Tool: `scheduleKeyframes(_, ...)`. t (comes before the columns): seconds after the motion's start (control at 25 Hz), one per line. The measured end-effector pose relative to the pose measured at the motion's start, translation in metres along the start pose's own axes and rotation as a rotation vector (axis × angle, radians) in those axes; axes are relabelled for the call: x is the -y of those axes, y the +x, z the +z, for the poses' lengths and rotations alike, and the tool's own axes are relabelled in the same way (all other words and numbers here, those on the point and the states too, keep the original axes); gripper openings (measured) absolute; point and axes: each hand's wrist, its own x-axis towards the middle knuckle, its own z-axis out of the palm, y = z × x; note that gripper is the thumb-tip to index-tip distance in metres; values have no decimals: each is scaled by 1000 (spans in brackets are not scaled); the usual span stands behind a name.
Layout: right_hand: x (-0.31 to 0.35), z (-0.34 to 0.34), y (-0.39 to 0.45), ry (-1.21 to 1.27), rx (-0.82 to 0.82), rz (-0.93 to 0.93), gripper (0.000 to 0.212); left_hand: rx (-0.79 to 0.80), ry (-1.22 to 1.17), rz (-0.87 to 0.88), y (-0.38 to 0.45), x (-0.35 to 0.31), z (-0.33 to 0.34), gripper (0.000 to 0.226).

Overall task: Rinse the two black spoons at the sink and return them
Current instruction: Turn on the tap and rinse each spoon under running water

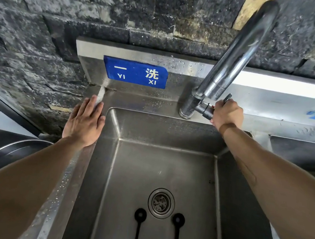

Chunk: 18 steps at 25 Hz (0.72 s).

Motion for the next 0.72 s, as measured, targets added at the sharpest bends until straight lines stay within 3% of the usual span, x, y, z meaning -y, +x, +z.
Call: scheduleKeyframes(0.72,-5,7,-1,223,11,120,32,-2,-1,2,-1,0,1,57)
